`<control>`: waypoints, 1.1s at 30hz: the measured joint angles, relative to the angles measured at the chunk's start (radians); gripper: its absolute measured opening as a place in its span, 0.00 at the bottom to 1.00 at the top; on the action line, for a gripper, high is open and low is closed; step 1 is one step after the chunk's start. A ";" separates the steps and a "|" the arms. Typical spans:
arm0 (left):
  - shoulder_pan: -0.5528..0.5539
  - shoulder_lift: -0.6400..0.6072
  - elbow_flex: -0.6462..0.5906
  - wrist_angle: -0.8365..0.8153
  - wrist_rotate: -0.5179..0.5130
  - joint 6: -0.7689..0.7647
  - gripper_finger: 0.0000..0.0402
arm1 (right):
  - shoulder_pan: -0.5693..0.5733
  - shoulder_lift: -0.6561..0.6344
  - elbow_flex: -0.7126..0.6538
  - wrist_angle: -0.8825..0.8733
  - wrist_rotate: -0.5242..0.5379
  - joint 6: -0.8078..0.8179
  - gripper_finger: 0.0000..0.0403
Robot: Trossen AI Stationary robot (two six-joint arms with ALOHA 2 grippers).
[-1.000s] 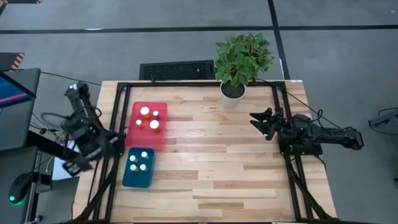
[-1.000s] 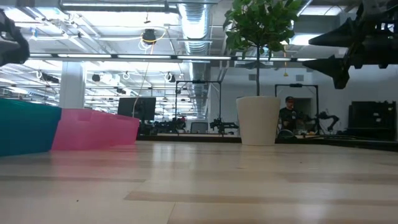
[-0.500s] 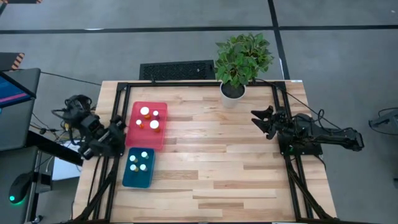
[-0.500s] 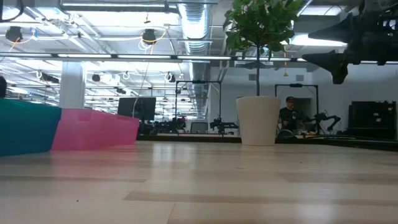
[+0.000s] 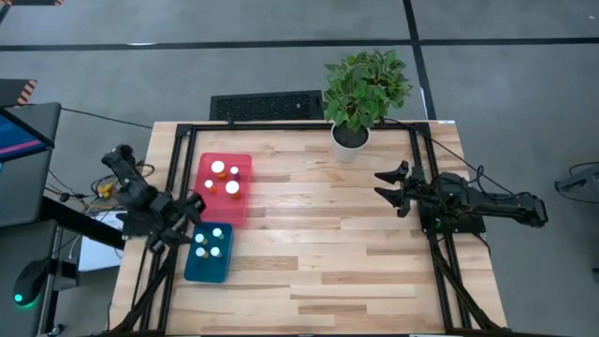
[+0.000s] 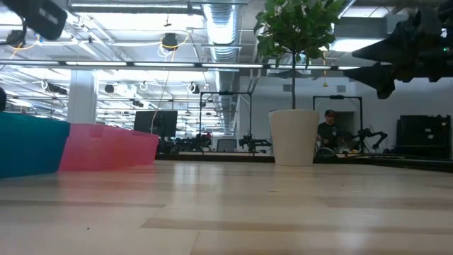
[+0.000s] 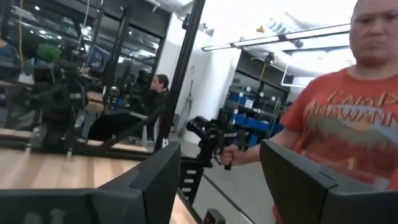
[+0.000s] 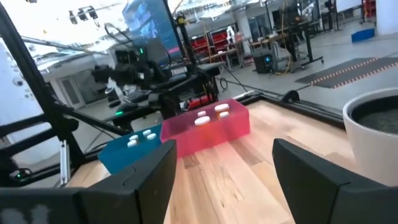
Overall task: Pick and place medicine bottles into bin by pill shape (circle, oval)
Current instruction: Return to Home Position
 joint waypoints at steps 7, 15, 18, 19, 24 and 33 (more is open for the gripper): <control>0.001 0.003 -0.085 0.057 -0.025 -0.024 0.53 | 0.000 0.000 -0.001 0.004 -0.002 -0.010 0.69; 0.001 0.002 -0.085 -0.106 -0.051 -0.014 0.53 | -0.001 0.000 -0.001 -0.063 0.011 -0.013 0.69; 0.001 0.002 -0.085 -0.131 -0.080 -0.081 0.53 | -0.002 0.003 -0.002 -0.084 0.009 -0.016 0.69; 0.001 0.002 -0.085 -0.137 -0.115 -0.067 0.53 | -0.002 0.009 -0.002 -0.085 0.007 -0.030 0.69; 0.002 0.002 -0.086 -0.143 -0.096 0.166 0.53 | -0.001 0.025 -0.002 -0.092 0.005 -0.061 0.69; 0.001 0.002 -0.086 -0.159 0.316 0.361 0.53 | -0.001 0.026 -0.003 -0.098 0.004 -0.110 0.69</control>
